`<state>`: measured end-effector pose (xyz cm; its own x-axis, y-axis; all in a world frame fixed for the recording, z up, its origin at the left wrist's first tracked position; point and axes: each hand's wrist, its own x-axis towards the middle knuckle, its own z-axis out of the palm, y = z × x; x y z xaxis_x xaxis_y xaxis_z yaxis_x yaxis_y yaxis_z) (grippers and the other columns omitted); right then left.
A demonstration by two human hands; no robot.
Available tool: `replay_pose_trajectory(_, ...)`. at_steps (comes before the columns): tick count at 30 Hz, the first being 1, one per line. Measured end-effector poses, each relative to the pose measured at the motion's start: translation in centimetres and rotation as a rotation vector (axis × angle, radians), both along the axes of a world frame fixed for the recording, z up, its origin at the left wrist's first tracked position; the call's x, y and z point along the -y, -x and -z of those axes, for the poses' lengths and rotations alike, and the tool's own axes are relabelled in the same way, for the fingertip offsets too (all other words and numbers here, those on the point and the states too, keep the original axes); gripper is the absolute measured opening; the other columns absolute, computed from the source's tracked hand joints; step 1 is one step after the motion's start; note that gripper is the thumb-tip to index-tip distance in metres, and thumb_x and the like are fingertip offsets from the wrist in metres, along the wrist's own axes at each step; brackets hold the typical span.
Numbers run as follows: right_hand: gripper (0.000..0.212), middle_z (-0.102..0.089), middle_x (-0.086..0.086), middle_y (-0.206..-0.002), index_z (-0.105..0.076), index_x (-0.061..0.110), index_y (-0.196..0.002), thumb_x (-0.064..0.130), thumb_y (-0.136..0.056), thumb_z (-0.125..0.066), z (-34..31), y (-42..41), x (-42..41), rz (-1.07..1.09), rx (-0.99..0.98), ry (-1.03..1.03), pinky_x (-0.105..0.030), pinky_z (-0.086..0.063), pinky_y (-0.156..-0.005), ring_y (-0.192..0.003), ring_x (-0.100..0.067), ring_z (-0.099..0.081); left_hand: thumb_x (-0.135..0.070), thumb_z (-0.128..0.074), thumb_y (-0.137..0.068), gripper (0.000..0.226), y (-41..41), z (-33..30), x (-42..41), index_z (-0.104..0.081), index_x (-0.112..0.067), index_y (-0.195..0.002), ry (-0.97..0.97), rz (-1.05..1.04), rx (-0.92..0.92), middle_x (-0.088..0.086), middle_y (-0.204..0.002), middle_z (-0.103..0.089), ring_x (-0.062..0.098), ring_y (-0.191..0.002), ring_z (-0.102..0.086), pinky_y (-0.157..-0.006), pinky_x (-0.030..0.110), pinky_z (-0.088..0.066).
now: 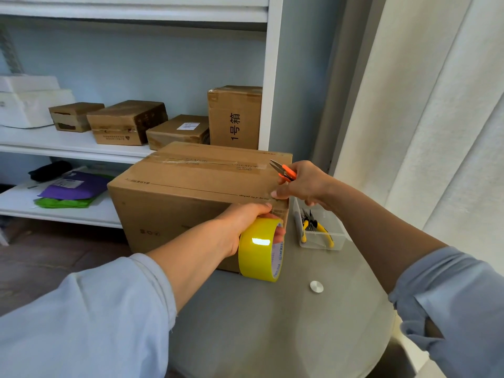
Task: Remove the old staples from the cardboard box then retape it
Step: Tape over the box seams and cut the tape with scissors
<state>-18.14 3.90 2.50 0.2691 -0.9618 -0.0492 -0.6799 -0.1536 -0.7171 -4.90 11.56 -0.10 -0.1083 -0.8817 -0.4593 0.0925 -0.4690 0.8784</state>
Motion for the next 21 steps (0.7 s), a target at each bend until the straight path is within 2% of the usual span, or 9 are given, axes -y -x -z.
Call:
replay_pose_trajectory(3, 0.019, -0.051, -0.008, -0.078, -0.054, 0.010, -0.087, 0.015, -0.083, -0.072, -0.3, -0.1, -0.1, 0.003, -0.030, -0.041, -0.023, -0.036, -0.045, -0.058, -0.016, -0.044, -0.025, -0.050, -0.097, 0.031, -0.1, 0.0, -0.1, -0.063, 0.001, -0.086, -0.005, 0.003, 0.002, 0.012, -0.049, -0.064, 0.017, -0.037, -0.061, -0.037, 0.022, -0.051)
replay_pose_trajectory(10, 0.018, -0.052, -0.004, -0.073, -0.054, 0.012, -0.093, 0.018, -0.085, -0.069, -0.2, -0.4, 0.2, 0.044, -0.010, -0.131, -0.019, -0.033, -0.041, -0.052, -0.010, -0.040, -0.027, -0.049, -0.097, 0.033, 0.1, 0.3, 0.2, -0.064, 0.002, -0.090, -0.011, -0.020, -0.022, 0.014, -0.050, -0.063, 0.019, -0.037, -0.061, -0.035, 0.021, -0.047)
replay_pose_trajectory(13, 0.032, -0.055, -0.001, -0.077, -0.058, 0.013, -0.103, 0.031, -0.082, -0.073, 0.0, -1.1, 0.6, 0.043, 0.005, -0.114, -0.016, -0.036, -0.039, -0.056, -0.009, -0.047, -0.031, -0.049, -0.097, 0.038, 0.1, 0.6, 0.5, -0.065, 0.003, -0.091, -0.013, -0.026, -0.026, 0.015, -0.052, -0.064, 0.020, -0.039, -0.062, -0.036, 0.023, -0.049)
replay_pose_trajectory(16, 0.048, -0.056, -0.004, -0.083, -0.058, 0.011, -0.113, 0.037, -0.078, -0.076, 0.2, -1.5, 1.2, 0.050, -0.028, -0.121, -0.023, -0.037, -0.048, -0.062, -0.012, -0.048, -0.031, -0.049, -0.097, 0.039, -0.1, 0.7, 0.8, -0.065, 0.005, -0.094, -0.005, -0.025, -0.017, 0.016, -0.053, -0.065, 0.020, -0.040, -0.063, -0.038, 0.025, -0.052)
replay_pose_trajectory(19, 0.040, -0.052, -0.004, -0.078, -0.057, 0.010, -0.110, 0.034, -0.082, -0.073, 0.2, -1.4, 1.3, 0.056, -0.042, -0.154, -0.022, -0.035, -0.047, -0.058, -0.011, -0.044, -0.030, -0.048, -0.097, 0.040, -0.2, 0.8, 0.9, -0.065, 0.006, -0.092, -0.007, -0.014, -0.022, 0.016, -0.054, -0.065, 0.021, -0.040, -0.063, -0.040, 0.025, -0.053)
replay_pose_trajectory(21, 0.028, -0.050, -0.004, -0.074, -0.057, 0.010, -0.102, 0.031, -0.086, -0.069, -0.1, -0.9, 1.1, 0.053, -0.044, -0.174, -0.020, -0.035, -0.046, -0.054, -0.010, -0.041, -0.030, -0.049, -0.097, 0.040, -0.2, 0.9, 0.9, -0.065, 0.005, -0.090, -0.009, -0.008, -0.018, 0.017, -0.055, -0.066, 0.021, -0.041, -0.063, -0.041, 0.025, -0.053)
